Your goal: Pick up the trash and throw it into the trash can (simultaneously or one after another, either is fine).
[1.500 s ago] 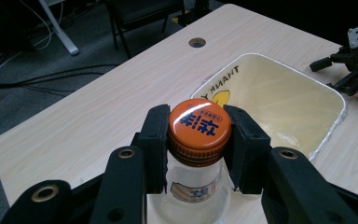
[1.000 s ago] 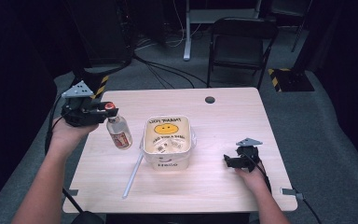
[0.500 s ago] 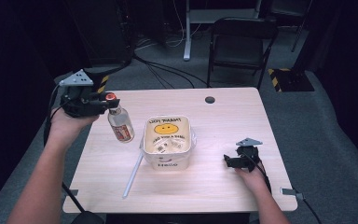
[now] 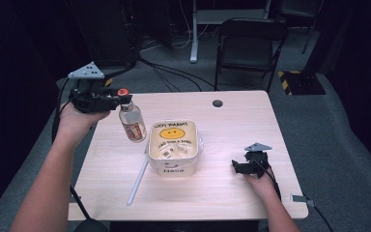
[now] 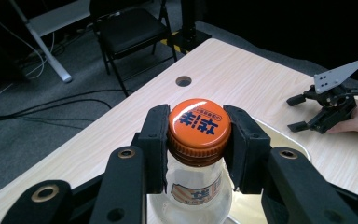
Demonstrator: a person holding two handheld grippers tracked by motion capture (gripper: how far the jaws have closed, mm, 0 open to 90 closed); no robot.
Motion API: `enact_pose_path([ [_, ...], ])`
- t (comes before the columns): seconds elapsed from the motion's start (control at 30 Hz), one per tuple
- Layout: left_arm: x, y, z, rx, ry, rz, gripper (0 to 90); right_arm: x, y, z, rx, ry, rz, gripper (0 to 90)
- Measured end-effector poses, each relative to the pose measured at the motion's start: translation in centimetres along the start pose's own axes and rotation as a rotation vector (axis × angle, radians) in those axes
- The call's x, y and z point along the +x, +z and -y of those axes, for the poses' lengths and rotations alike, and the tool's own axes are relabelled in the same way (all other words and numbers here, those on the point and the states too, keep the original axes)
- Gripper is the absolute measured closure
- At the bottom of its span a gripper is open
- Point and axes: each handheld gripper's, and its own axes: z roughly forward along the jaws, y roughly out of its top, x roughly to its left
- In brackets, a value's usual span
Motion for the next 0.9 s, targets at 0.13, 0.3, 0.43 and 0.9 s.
enact_pose_path([
  [0.13,-0.3,0.2,-0.5,-0.005,0.005,0.007,62.7,0.0,0.0,0.0,0.000,0.000,0.000,11.4],
  [0.3,-0.5,0.5,-1.2,-0.012,0.009,0.010,62.7,0.0,0.0,0.0,0.000,0.001,0.000,11.4],
  [0.43,-0.8,0.8,-1.7,-0.019,0.009,0.010,62.7,0.0,0.0,0.0,0.000,0.000,0.000,11.4],
  [0.9,-2.1,2.9,-3.1,-0.014,0.029,0.048,62.7,0.0,0.0,0.0,0.000,0.002,0.001,11.4],
])
